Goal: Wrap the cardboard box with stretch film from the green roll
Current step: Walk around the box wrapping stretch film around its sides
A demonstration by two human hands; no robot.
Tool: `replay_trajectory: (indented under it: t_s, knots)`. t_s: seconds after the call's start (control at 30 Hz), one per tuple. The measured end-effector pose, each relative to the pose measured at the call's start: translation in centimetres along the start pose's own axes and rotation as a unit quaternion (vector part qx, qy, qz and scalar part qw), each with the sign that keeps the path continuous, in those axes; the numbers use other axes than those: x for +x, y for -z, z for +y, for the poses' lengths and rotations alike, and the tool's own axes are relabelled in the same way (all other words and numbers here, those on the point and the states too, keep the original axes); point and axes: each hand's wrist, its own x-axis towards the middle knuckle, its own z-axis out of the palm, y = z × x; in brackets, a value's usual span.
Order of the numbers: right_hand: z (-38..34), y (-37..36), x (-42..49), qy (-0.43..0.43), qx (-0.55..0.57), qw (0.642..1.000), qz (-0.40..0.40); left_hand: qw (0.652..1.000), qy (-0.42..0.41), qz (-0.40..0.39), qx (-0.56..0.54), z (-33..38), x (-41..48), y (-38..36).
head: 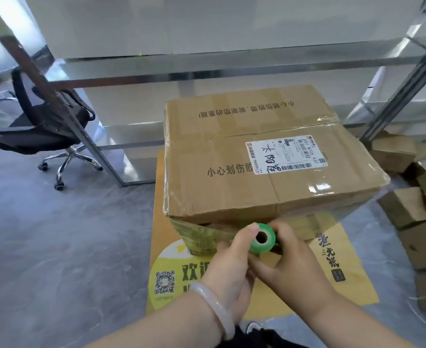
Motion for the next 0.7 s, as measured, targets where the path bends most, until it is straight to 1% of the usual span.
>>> replay_trajectory:
  t_s: [0.07, 0.17, 0.23, 0.37, 0.43, 0.57, 0.63, 0.7]
  knots:
    - [0.2, 0.9, 0.3, 0.001, -0.04, 0.999, -0.002, 1.0, -0.02, 0.014, -0.01, -0.6, 0.0, -0.8]
    - [0.4, 2.1, 0.8, 0.045, -0.102, 0.994, -0.007, 0.999, -0.044, 0.019, -0.02, -1.7, -0.3, -1.9]
    - [0.6, 2.7, 1.0, 0.062, -0.126, 0.99, -0.007, 0.998, -0.052, 0.016, -0.033, -2.6, -0.5, -2.1]
    - [1.0, 3.4, 1.5, 0.069, -0.159, 0.985, 0.0, 0.996, -0.055, 0.01, -0.068, -3.7, -0.6, -2.3]
    - [1.3, 3.4, 1.7, 0.076, -0.134, 0.988, -0.009, 0.995, -0.059, 0.019, -0.08, -3.7, -0.3, -2.4]
    - [2.3, 3.5, 1.5, 0.087, -0.014, 0.995, -0.037, 0.994, -0.05, 0.017, -0.092, -3.4, 0.3, -2.9]
    - [2.6, 3.6, 1.2, 0.089, 0.027, 0.995, -0.032, 0.995, -0.044, 0.012, -0.091, -3.4, 0.5, -3.2]
    - [2.8, 3.9, 1.0, 0.097, 0.038, 0.995, -0.008, 0.995, -0.043, 0.011, -0.086, -3.4, 0.5, -3.6]
